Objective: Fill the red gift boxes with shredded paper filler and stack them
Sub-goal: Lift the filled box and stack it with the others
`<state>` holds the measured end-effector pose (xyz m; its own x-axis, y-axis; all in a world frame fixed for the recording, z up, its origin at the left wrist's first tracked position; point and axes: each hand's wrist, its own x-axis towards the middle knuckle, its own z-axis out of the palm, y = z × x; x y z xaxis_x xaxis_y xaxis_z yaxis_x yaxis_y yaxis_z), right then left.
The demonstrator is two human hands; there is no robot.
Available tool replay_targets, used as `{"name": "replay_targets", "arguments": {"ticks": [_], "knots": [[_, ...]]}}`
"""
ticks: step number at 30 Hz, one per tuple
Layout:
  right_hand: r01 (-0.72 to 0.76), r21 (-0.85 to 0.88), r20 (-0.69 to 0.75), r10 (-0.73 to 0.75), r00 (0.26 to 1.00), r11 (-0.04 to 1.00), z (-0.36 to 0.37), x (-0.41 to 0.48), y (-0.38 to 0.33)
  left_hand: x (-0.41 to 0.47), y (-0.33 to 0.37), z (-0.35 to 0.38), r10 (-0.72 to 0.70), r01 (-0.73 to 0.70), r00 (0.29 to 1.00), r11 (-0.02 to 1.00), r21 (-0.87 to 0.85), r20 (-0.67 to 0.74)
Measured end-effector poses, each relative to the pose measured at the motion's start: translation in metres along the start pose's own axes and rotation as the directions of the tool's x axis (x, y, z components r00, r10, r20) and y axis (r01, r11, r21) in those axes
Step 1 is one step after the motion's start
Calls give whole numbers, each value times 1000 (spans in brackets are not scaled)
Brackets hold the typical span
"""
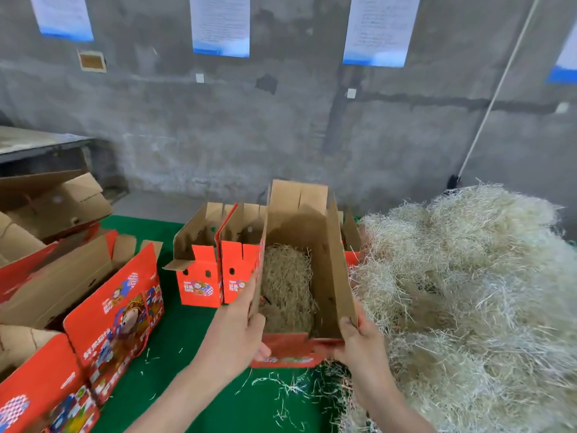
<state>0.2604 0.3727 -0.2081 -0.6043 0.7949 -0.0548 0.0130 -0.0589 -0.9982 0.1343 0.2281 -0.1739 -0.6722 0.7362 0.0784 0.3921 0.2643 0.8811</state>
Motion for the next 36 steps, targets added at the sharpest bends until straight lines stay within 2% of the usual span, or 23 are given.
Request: {"name": "replay_targets", "arguments": {"ticks": [4,9,15,21,24,27,29,31,33,35,36], "knots": [[186,45,-63,-183,981,982,-11,57,-64,73,43,-1,163,-170,985,976,-138,-61],[306,-15,-147,-305,941,952,-19,131,-98,162,64,12,181,-173,983,950,-259,9],[308,-96,-185,-321,929,946,-31,197,-106,229,71,34,153,-124,986,932,-341,59],[242,-60,-185,-249,951,968,-35,247,-99,274,70,49,108,-72,990,937,-341,89],[211,-105,-152,-225,962,972,-37,266,-88,289,66,55,14,34,988,952,-305,154],[134,-201,-177,-171,969,970,-38,278,-78,298,63,62,-54,85,984,980,-181,172],[182,-430,-197,-288,937,884,-39,282,-72,302,62,68,-67,88,982,990,-114,177],[283,-639,-63,-416,907,715,-39,284,-67,304,59,75,-74,95,979,990,-100,190],[276,-753,74,-341,937,597,-35,287,-63,305,55,81,-66,83,977,993,-78,205],[220,-796,90,-250,964,563,-30,289,-58,305,52,84,-45,57,976,997,-51,211],[217,-801,83,-256,963,558,-28,289,-56,305,50,84,-37,47,978,998,-44,203]]}}
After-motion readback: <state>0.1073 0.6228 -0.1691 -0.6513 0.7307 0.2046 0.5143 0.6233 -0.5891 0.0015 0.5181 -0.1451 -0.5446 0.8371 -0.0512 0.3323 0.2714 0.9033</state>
